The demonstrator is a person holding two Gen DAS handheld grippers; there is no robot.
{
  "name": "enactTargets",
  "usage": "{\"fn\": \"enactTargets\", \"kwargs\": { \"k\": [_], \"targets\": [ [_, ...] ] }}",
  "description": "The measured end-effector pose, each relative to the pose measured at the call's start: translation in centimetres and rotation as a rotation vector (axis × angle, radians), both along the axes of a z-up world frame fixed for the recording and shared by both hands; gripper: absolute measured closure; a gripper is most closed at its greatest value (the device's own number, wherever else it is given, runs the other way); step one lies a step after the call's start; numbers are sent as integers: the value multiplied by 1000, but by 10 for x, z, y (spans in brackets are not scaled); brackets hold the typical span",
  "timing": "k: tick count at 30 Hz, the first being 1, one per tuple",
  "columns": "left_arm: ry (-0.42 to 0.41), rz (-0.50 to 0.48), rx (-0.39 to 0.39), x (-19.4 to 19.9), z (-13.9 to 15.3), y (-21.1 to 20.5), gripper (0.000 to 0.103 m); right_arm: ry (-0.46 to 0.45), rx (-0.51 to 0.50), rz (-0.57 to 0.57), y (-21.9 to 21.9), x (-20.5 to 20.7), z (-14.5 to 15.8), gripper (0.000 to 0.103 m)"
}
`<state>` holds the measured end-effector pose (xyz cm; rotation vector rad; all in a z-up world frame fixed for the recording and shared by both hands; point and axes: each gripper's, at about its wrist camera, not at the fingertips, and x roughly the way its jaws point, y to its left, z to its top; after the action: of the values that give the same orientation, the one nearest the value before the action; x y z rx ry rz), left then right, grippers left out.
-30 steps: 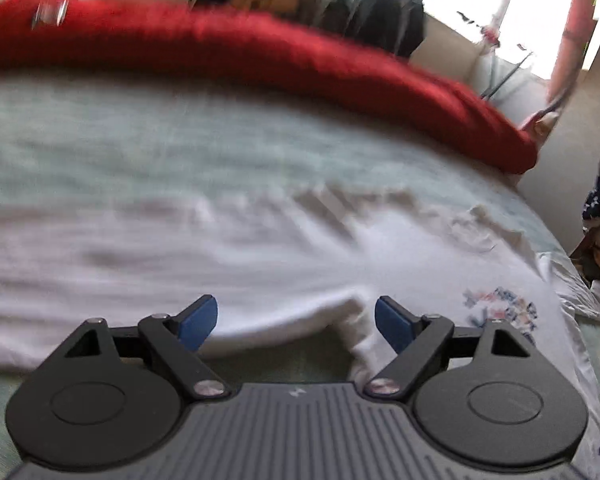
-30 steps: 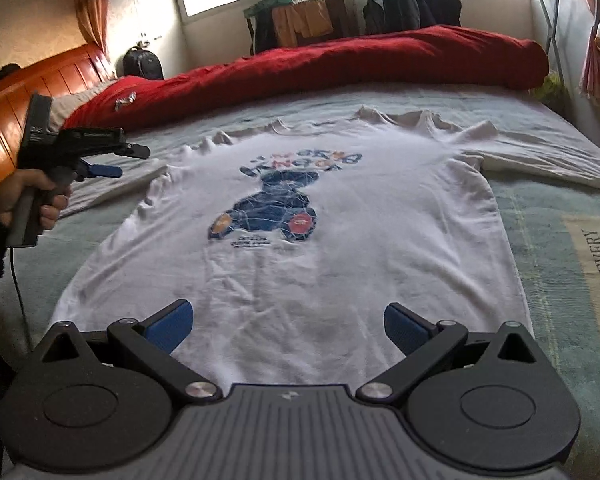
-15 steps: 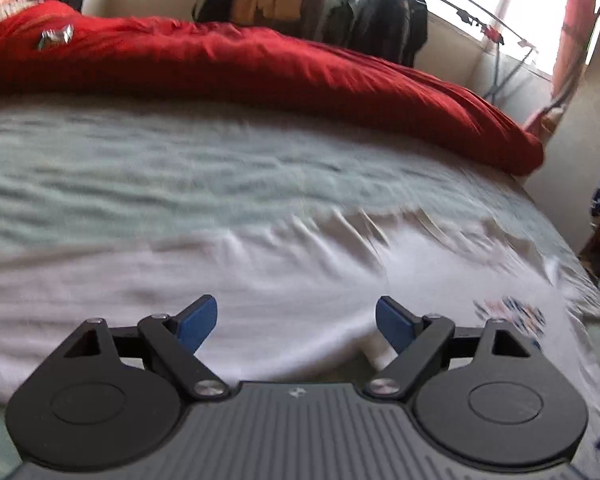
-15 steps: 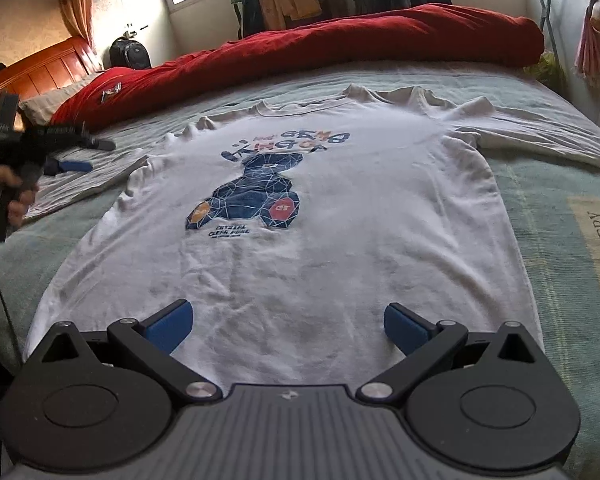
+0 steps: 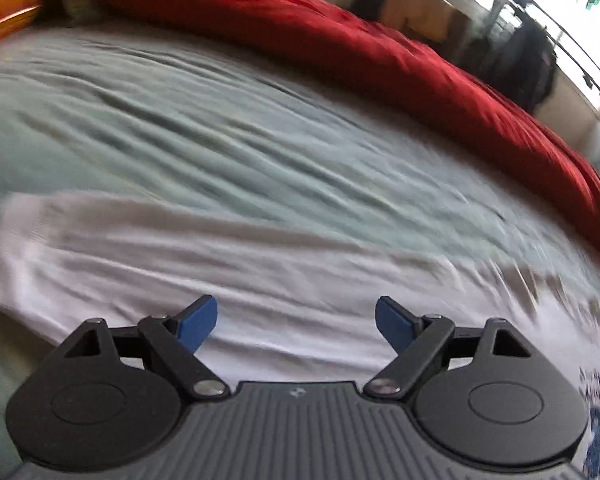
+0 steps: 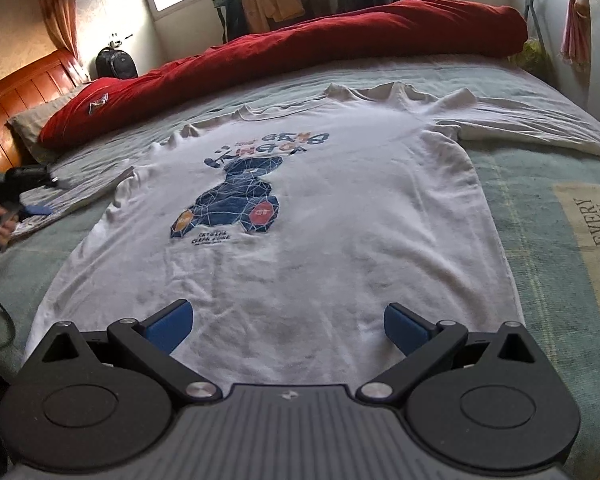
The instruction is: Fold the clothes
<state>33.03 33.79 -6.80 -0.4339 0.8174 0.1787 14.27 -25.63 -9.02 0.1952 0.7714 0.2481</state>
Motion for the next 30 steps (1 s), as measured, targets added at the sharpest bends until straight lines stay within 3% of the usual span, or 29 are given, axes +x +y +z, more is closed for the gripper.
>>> {"fn": "enactTargets", "kwargs": {
  "k": [5,11,15,17,20,22,25,30],
  "targets": [
    [-5,61,-33,7,-1,42,17,-7,-23,2,10,2,6,0],
    [31,189,55,0,-7,67,17,-10,-77,23,26,1,13,0],
    [-45,52,9,-10,3,50,16,-23,-90,38,35,1,18,0],
    [-36,-28,58,-11,1,33,16,-26,-88,57,42,1,19,0],
    [83,-47,123,-8,-16,20,16,-20,-109,62,51,1,19,0],
    [97,-41,157,-15,-13,16,16,-10,-126,63,53,-2,19,0],
    [53,-62,173,-28,14,-2,16,-4,-155,52,47,-9,19,0],
    [-61,-232,177,-52,69,-65,15,19,-177,-6,26,-1,6,0]
  ]
}}
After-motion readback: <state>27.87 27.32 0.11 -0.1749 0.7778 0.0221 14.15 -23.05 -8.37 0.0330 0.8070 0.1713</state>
